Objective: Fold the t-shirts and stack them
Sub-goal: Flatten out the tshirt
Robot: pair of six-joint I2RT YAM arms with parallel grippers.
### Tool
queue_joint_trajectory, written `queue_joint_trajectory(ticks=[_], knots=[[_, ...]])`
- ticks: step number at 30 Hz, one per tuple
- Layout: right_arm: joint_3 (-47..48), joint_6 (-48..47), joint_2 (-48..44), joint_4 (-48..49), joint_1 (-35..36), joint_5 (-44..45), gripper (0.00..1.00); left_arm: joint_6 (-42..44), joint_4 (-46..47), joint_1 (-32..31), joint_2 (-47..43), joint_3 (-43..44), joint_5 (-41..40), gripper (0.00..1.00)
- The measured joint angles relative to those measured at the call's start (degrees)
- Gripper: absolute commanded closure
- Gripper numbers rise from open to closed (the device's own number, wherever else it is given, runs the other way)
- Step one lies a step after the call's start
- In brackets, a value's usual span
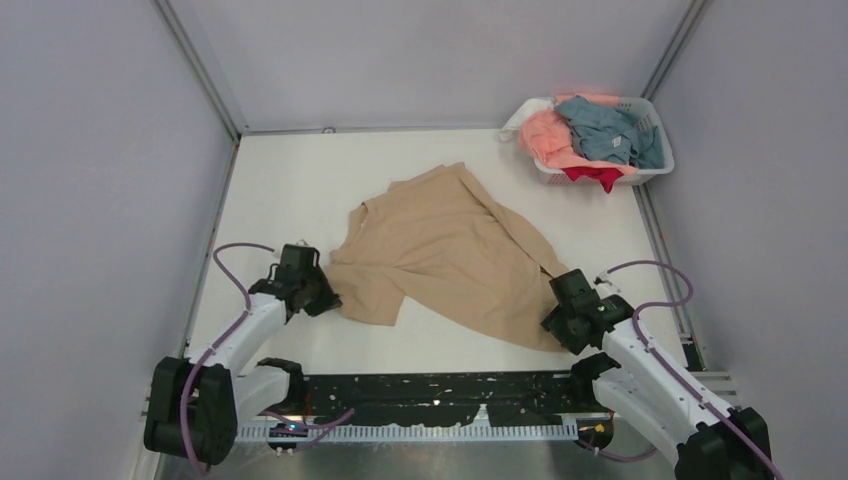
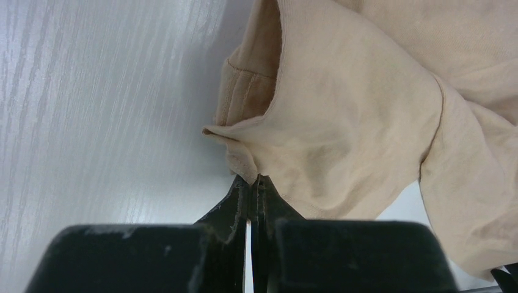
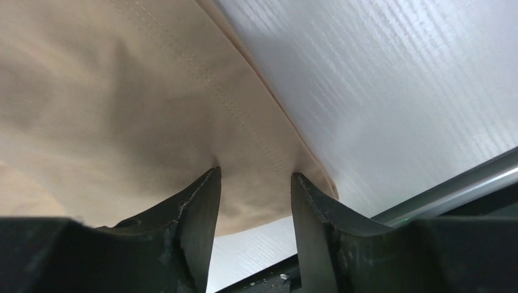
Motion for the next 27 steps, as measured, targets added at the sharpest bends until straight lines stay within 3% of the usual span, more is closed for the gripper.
queue_joint_trajectory(ticks=[11,15,18,21,24,27], knots=[[0.13,-2.27,4.63,1.79,0.00,-1.99,0.56,-0.02,-1.07,0.00,-1.03,0.00,-1.79,1.00],[1.14,-4.22,9.35,2.21,-0.02,-3.08,0.64,-0.02,-1.11,0.00,-0.98,0.04,-2.05,1.00],[2.47,-5.90,12.39,2.60,-0.04,-3.67,0.77,0.00,-1.60,0.00,-0.92,0.42,-2.25,1.00],[3.30,-7.43,13.94,3.98,-0.04,-4.57,0.81,-0.02,-1.99,0.00,-0.94,0.61,-3.10,1.00],[3.56,-8.57,14.64,4.72,-0.04,-4.98,0.93,-0.02,-2.29,0.00,-0.98,0.61,-3.87,1.00],[3.58,-9.86,14.53,5.73,0.02,-5.18,0.94,-0.02,-2.43,0.00,-1.44,0.61,-4.44,1.00]])
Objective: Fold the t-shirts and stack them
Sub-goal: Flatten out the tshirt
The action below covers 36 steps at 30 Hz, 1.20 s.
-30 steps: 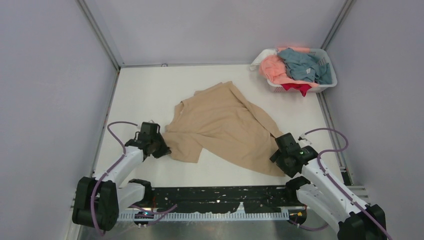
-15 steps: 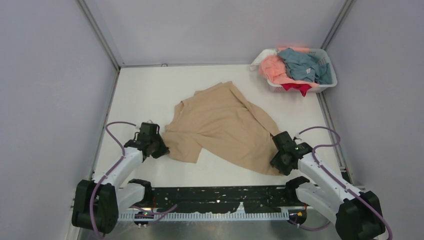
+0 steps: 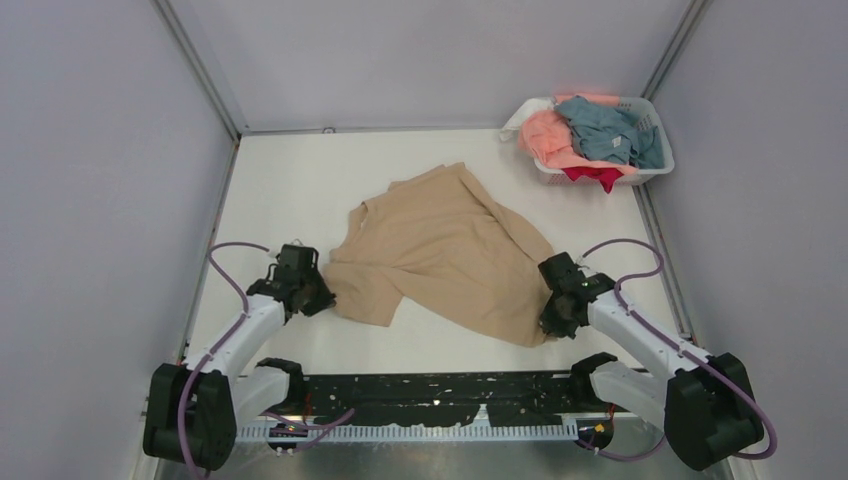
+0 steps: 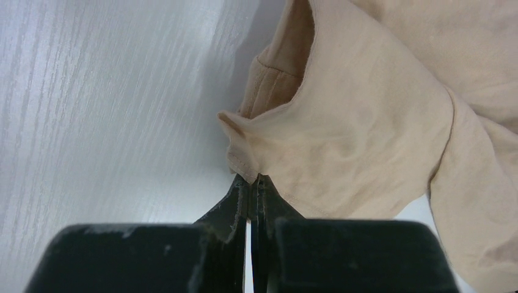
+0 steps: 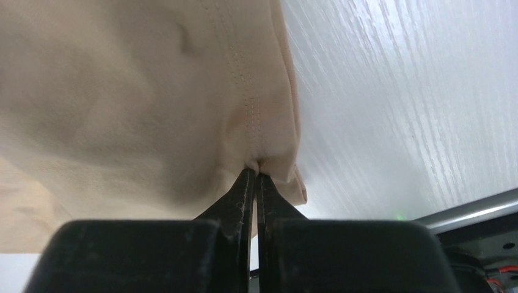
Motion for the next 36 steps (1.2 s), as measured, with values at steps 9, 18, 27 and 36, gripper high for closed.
queue_joint_trajectory(ticks=[9,18,27,36], knots=[[6.01,-9.27,-4.79,11.34,0.00,2.23,0.94,0.00,0.35,0.00,-6.47,2.91,-2.40,1.00],[16.55,-19.34,-9.62,30.29,0.04,11.65,0.94,3.52,1.18,0.02,-2.84,29.18,-5.90,1.00],[42.12,-31.12,-8.98,33.83,0.04,12.66,0.94,13.57,-1.38,0.39,-5.18,54.75,-9.97,1.00],[59.71,-35.93,-14.05,29.51,0.07,3.56,0.94,22.10,-4.09,0.37,-15.76,73.61,-9.35,1.00]])
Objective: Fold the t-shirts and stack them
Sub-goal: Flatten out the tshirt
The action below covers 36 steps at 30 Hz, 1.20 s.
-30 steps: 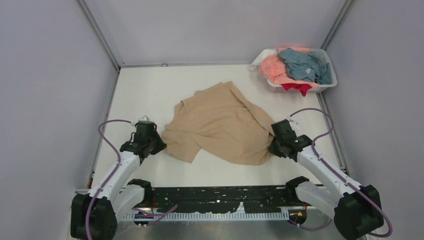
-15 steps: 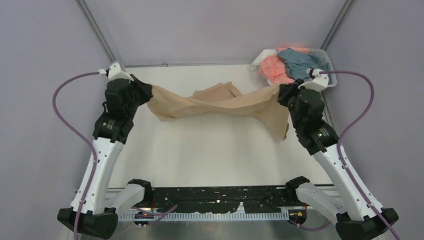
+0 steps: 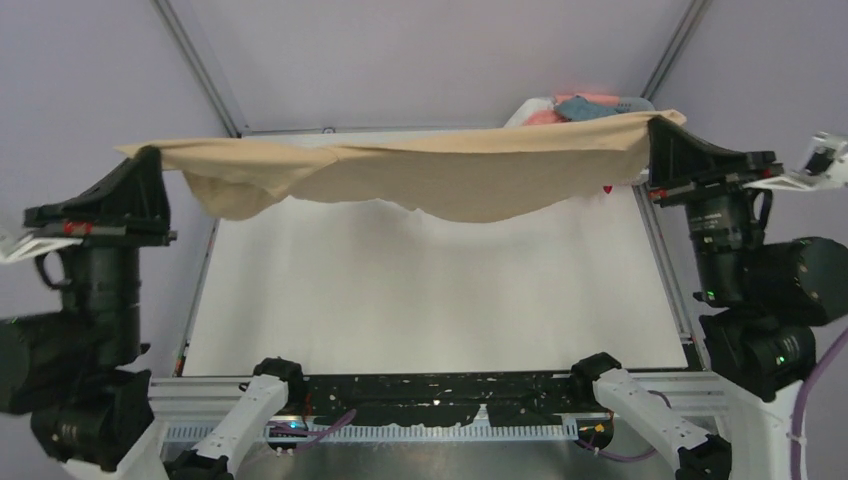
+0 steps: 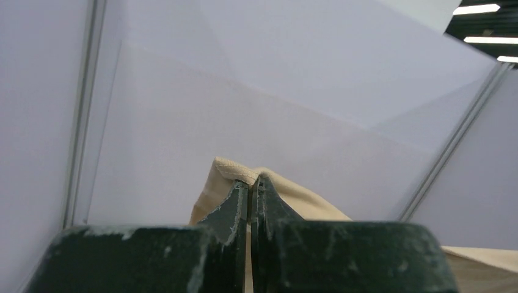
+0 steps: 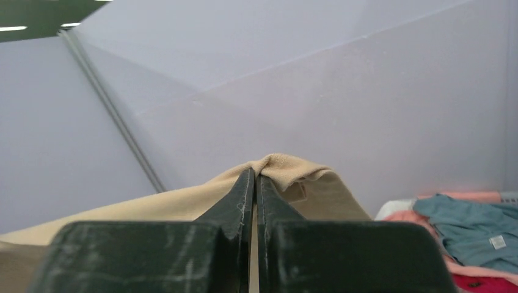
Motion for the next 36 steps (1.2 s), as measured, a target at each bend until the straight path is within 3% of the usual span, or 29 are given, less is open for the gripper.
queue_joint_trajectory(ticks=[7,14,18,26,28,29,30,31,32,34,35,36], knots=[[8.50,-0.04,-4.37,-3.32,0.04,-7.61,0.94,4.83,-1.14,0.02,-1.99,14.49,2.29,1.00],[8.50,-0.04,-4.44,-5.75,0.04,-8.87,0.94,7.26,-2.49,0.02,0.92,17.68,3.06,1.00],[7.30,-0.20,-2.36,-6.01,0.04,-6.16,0.94,9.29,-0.02,0.02,4.72,12.98,1.51,1.00],[-6.16,0.94,10.78,-1.75,-0.26,6.36,0.94,18.99,14.21,1.11,21.05,-10.51,-2.21,1.00],[-10.95,2.64,16.85,0.07,-0.85,8.41,0.93,20.13,16.72,1.92,29.35,-13.35,-2.03,0.86],[-14.73,4.46,22.91,1.42,-1.27,9.29,0.92,20.28,17.29,2.29,34.71,-13.84,-1.81,0.66],[-15.41,4.85,24.24,1.53,-1.75,9.35,0.82,20.46,17.62,2.56,40.13,-13.66,-1.62,0.42],[-17.31,6.25,28.39,2.14,-2.36,9.35,0.74,20.92,17.73,2.71,45.97,-12.98,-1.27,0.32],[-18.82,7.58,32.79,2.64,-2.93,9.27,0.57,21.05,16.90,2.93,52.02,-11.39,-0.87,0.26],[-19.23,9.35,41.53,2.80,-3.93,9.27,0.39,19.91,12.81,3.17,63.32,-5.53,-0.37,0.22],[-18.75,9.88,45.99,2.86,-4.24,9.29,0.35,19.50,8.79,3.28,69.22,-0.52,-0.24,0.20],[-18.12,10.27,49.05,2.62,-4.46,9.31,0.28,19.32,5.81,3.39,74.97,4.74,-0.11,0.12]])
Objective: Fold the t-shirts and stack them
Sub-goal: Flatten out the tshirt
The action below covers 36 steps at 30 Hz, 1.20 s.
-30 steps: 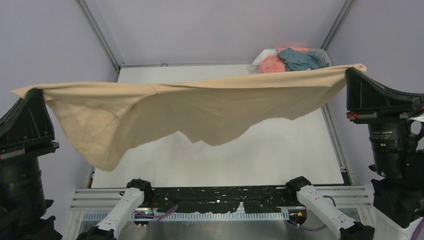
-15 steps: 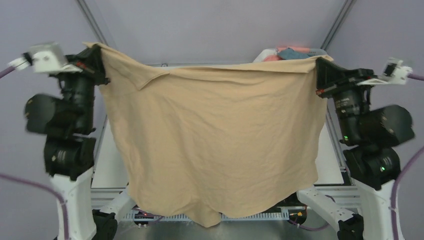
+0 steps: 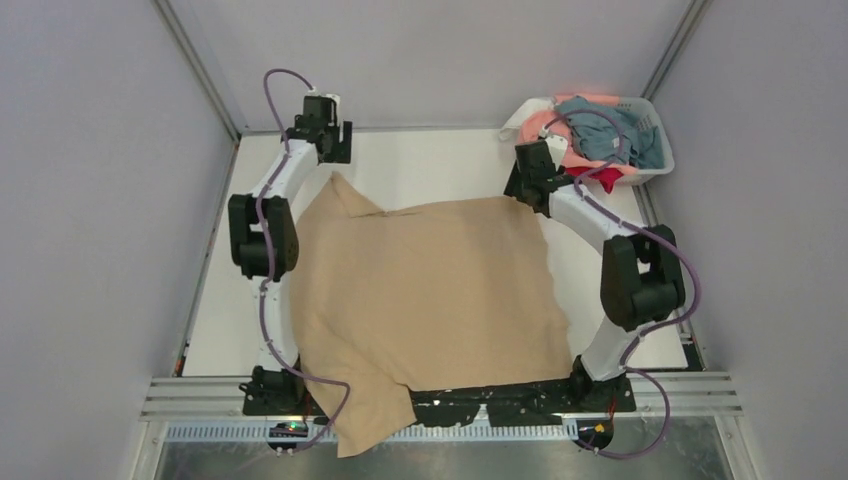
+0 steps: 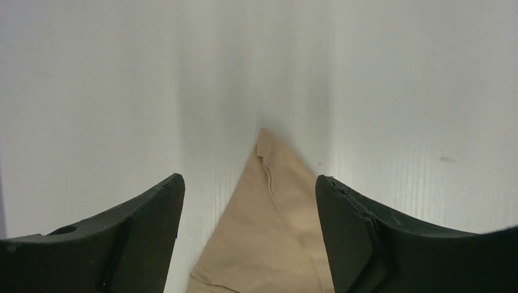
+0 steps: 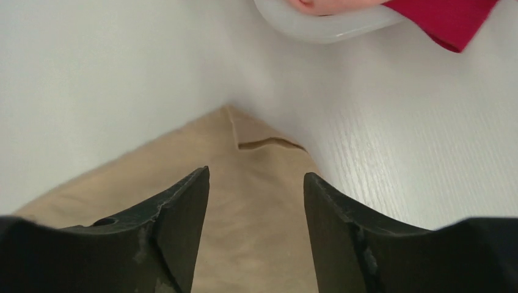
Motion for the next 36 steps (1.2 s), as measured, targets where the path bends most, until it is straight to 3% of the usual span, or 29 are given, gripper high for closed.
queue_joint_trajectory(ticks=[1,3,6,13,19,28,36], knots=[[1.29,-0.22,3.37,-0.70,-0.15,0.15,0.25,-0.48,-2.21,0.11,4.35,4.17,0.09,0.02],[3.56,-0.61,7.48,-1.36,-0.39,0.15,0.16,-1.07,-5.77,0.50,8.17,7.30,0.26,0.01],[4.22,-2.14,7.02,-0.72,-0.42,-0.39,0.02,-2.71,-8.90,1.14,6.97,7.13,0.55,0.00],[2.38,-5.64,-1.51,4.33,0.07,-7.91,0.05,-8.83,-10.12,1.51,-8.04,-0.17,0.44,0.00],[-3.89,-6.91,-3.50,4.81,2.67,-13.68,0.05,-16.72,-9.44,1.51,-23.39,-17.22,4.59,0.00],[-11.98,-4.09,-0.81,1.66,3.39,-17.27,0.05,-24.24,-11.19,0.96,-20.09,-34.75,11.93,0.00],[-12.39,-1.33,4.63,0.81,3.21,-17.66,0.05,-27.12,-13.99,0.92,-11.37,-29.38,14.88,0.00]])
